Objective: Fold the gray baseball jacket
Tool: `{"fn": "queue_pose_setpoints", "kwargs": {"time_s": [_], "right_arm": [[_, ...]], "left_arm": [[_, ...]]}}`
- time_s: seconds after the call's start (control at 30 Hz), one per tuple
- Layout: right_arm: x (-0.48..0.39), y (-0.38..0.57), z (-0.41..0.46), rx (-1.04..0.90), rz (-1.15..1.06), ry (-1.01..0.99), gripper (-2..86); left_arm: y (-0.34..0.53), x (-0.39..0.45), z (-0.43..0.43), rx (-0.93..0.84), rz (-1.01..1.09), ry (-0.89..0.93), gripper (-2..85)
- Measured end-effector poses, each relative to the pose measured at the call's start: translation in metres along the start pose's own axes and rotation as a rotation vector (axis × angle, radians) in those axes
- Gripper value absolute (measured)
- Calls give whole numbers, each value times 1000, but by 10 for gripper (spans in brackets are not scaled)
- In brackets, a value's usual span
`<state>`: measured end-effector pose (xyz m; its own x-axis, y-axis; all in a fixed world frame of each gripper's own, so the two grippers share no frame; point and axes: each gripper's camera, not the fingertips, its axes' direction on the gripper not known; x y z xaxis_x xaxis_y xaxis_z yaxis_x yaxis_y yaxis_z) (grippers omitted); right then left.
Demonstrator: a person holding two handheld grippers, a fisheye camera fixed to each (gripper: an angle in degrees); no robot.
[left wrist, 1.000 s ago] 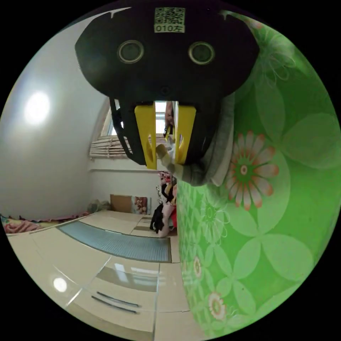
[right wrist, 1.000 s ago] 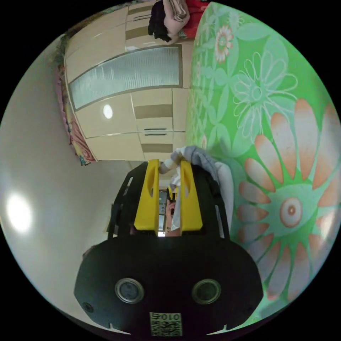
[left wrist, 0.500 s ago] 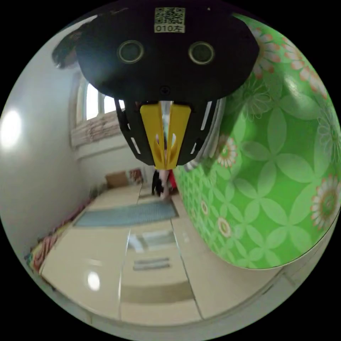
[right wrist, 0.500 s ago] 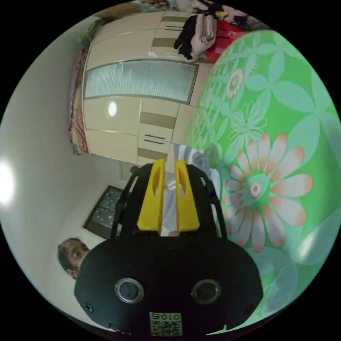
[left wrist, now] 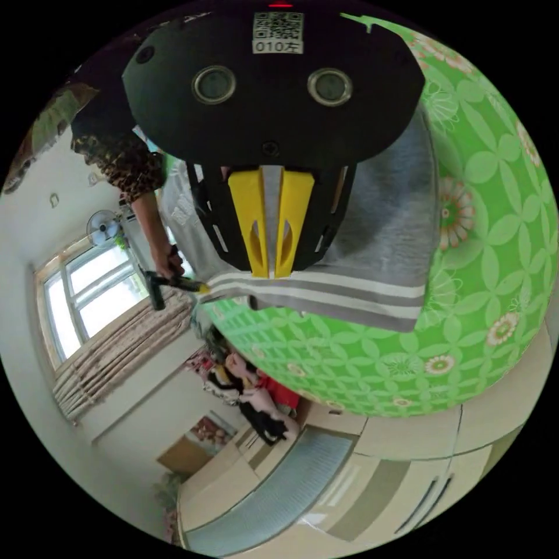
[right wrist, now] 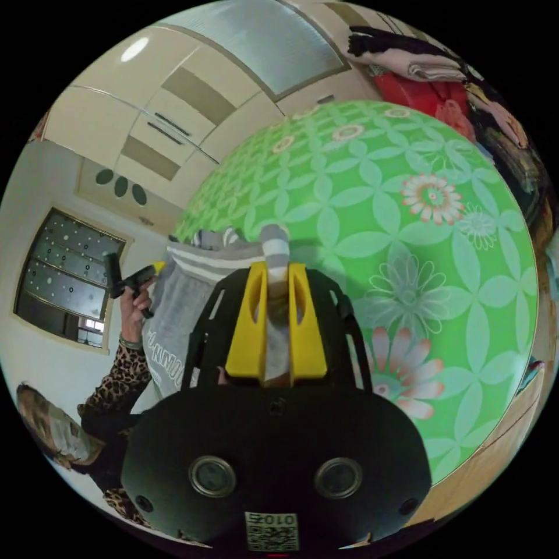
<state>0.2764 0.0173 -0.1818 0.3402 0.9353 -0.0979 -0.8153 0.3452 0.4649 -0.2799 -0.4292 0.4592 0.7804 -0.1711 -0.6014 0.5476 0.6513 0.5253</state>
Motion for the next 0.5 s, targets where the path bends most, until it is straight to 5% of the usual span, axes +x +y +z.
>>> {"fn": "queue_pose_setpoints", "kwargs": {"time_s": [0.13,0.23,0.3,0.5], "right_arm": [[18,6,-38,233,42,-218,60],[47,-7,8,63,181,-22,61],[61,-5,26,45,215,-65,66],[94,46,-13,362,321,-393,67]], "left_arm": [[-7,-11,19,20,-37,-143,0],[-8,-28,32,28,-110,-108,-1],[-7,-37,34,39,-147,-68,-1],[15,-48,-10,134,-190,24,-1]]}}
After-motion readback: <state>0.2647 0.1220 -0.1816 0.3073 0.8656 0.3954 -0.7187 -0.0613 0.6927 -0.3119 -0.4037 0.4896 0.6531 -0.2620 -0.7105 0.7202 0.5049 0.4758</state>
